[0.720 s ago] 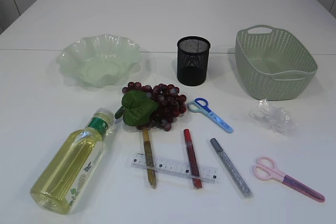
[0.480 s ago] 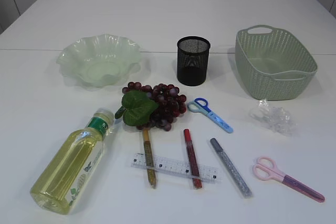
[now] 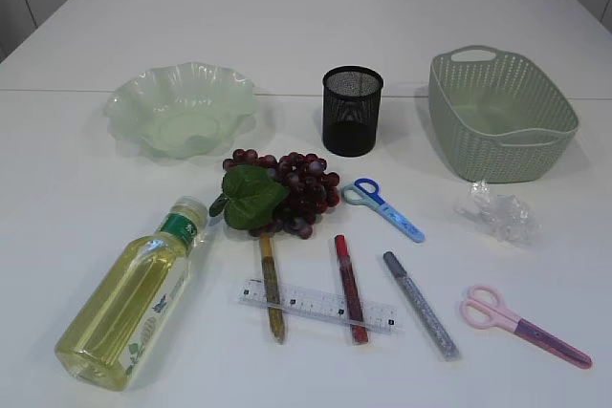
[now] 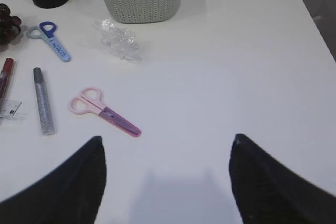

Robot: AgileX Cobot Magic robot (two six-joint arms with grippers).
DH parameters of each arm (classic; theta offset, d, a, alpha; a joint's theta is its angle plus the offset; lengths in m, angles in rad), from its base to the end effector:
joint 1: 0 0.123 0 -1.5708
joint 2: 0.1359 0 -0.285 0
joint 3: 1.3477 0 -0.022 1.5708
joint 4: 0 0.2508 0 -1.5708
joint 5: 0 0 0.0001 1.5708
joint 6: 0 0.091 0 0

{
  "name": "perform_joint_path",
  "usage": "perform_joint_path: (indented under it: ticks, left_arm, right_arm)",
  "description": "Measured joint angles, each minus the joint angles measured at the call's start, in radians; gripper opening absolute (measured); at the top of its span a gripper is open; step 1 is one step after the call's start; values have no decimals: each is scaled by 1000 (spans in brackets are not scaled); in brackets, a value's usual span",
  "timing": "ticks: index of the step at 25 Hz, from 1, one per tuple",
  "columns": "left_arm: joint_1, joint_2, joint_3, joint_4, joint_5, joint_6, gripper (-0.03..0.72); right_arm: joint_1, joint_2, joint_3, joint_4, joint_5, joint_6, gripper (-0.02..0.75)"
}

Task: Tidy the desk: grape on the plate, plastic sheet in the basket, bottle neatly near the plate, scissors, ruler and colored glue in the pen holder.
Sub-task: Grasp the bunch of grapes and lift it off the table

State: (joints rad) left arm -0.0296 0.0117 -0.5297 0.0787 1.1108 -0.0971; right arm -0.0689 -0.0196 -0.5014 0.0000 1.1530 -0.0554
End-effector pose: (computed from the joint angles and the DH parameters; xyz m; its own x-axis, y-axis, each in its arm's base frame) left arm -0.0085 0.0067 0.2817 -0.4801 -0.0477 -0.8759 -0.0620 0.9979 -0.0204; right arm -0.0120 0.0008 0.2702 -0.5200 -0.0196 -0.8539 0.0401 0.9981 -0.0474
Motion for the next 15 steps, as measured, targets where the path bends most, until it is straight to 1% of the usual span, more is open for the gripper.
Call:
perform_joint_path:
  ticks: [3,15]
  left_arm:
    - [0,0,0,0,0,0,459]
    - [0,0,0,0,0,0,447]
  right_arm:
    - [0,0,0,0,0,0,565]
    - [0,0,0,0,0,0,565]
